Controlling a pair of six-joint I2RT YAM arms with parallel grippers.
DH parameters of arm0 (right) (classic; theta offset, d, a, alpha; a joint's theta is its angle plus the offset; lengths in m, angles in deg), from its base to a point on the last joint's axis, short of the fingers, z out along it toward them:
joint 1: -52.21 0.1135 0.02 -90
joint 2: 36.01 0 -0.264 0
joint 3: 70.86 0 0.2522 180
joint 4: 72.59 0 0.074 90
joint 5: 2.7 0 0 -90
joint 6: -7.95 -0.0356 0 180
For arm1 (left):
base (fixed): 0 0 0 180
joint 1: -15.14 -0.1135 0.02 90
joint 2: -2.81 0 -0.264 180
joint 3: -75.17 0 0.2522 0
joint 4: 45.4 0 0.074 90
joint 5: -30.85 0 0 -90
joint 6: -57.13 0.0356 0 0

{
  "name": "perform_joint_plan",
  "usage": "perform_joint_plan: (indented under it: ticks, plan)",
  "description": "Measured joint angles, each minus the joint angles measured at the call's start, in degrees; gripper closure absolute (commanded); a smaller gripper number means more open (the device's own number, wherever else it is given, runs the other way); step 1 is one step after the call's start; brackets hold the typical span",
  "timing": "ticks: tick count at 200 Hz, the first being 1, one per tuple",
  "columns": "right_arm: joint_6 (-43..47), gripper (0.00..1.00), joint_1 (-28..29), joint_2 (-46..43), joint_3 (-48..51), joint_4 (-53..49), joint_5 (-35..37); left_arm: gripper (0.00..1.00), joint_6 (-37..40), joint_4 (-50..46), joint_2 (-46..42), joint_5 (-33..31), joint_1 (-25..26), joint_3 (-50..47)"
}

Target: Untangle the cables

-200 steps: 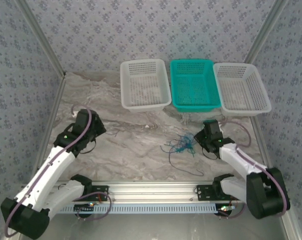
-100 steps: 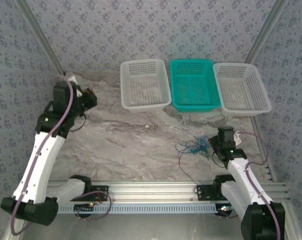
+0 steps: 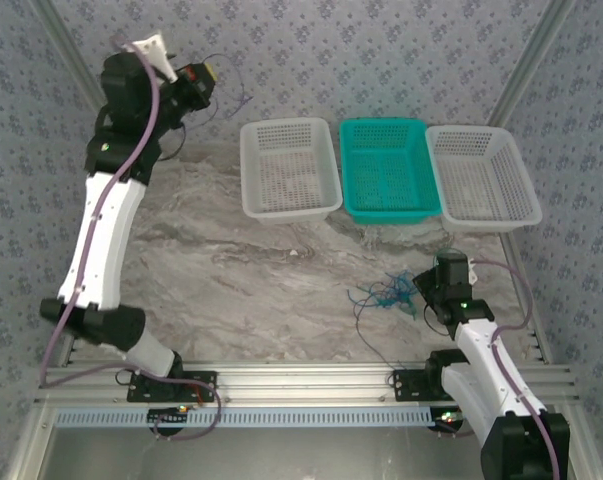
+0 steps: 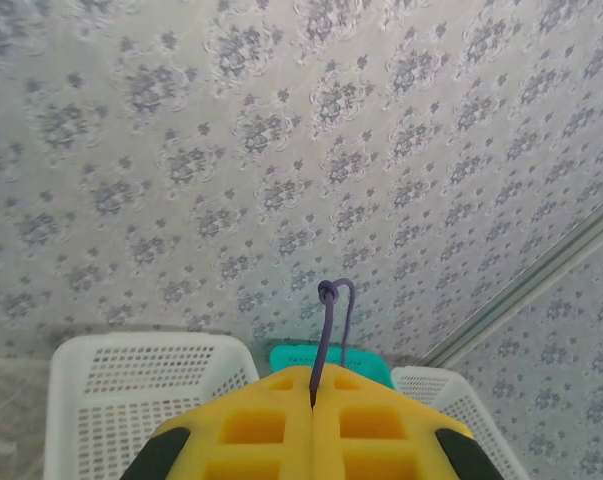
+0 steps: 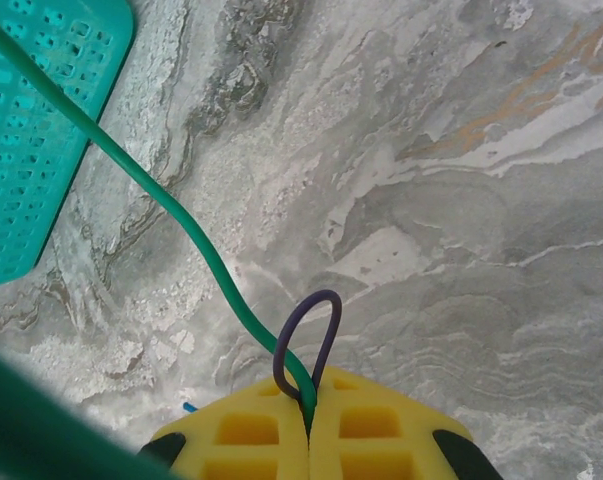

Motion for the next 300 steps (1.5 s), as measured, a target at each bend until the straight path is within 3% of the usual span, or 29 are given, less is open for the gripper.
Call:
perform_joint_plan:
  ticks: [56,93,119,164,176,197,224,256,300]
  plan:
    - [0.96,1.0,0.0,-0.26,0.0,0.17,-1.66,1.0,2.95,-2.47,21.27,3.04,1.6,15.91]
    - [0.96,1.0,0.07,-0.26,0.0,0.15,-1.73,1.0,5.16,-6.99,27.32,1.73,4.46,18.58]
    - [1.03,1.0,0.07,-0.35,0.0,0.11,-1.88,1.0,5.49,-6.21,27.23,0.24,6.32,13.0]
    - [1.16,1.0,0.07,-1.81,0.0,-0.31,-2.32,0.95,4.57,-1.57,25.35,-5.31,6.45,-6.47]
    - [1.16,1.0,0.07,-1.97,0.0,-0.28,-2.34,0.89,4.35,-1.36,25.2,-6.82,6.32,-9.7]
    - [1.16,1.0,0.07,-1.99,0.0,-0.28,-2.36,0.59,4.02,-1.36,25.03,-8.0,5.88,-12.41]
    - [1.16,1.0,0.07,-1.99,-0.26,-0.57,-2.86,0.38,4.07,-0.59,23.12,-7.98,6.01,-13.75]
    - [0.92,1.0,0.79,-2.27,-4.22,-3.96,-4.28,0.25,4.94,1.64,13.86,-6.99,7.17,-17.94]
    - [-1.46,1.0,4.7,-5.84,-13.42,-6.21,-6.27,0.19,4.98,10.86,-7.69,-1.38,12.09,-31.63]
